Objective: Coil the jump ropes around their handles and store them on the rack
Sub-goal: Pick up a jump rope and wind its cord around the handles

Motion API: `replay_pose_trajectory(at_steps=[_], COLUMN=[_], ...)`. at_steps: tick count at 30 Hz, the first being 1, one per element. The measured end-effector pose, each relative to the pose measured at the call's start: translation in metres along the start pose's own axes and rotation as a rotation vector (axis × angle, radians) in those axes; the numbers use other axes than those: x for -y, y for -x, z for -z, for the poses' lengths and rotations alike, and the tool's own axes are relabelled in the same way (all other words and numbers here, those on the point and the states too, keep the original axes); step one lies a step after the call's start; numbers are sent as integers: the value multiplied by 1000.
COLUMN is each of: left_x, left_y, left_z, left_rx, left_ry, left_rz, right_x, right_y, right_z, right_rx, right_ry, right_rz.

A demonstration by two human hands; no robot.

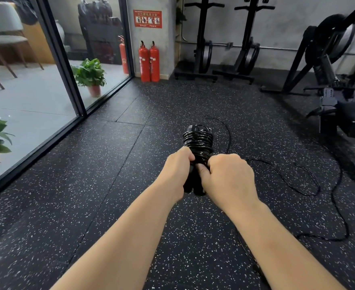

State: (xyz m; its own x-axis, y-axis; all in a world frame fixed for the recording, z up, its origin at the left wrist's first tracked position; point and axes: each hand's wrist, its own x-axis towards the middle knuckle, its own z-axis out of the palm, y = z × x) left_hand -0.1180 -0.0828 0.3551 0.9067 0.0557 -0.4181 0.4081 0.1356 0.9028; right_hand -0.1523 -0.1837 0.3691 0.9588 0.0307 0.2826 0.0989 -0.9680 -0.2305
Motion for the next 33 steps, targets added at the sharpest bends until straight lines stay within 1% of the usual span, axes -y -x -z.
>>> replay_pose_trajectory(at_steps=[4, 11, 17, 28, 33], left_x=[-1, 1, -3, -4, -2], left_y=[-1, -1, -4, 0, 1], left_z=[1, -2, 0, -3, -3], left_rx=[12, 4, 34, -14, -33], left_ry=[50, 85, 104, 28, 5], left_rz=[10, 22, 114, 50, 53], right_x=[-4, -7, -7, -7, -12], right_y=[0, 1, 3, 3, 2], right_z=[-4, -3, -2, -7, 7], right_rx=[-35, -22, -18, -55, 39], right_ry=[-51, -62, -71, -144, -127], right_rz=[-12, 8, -2, -54, -65])
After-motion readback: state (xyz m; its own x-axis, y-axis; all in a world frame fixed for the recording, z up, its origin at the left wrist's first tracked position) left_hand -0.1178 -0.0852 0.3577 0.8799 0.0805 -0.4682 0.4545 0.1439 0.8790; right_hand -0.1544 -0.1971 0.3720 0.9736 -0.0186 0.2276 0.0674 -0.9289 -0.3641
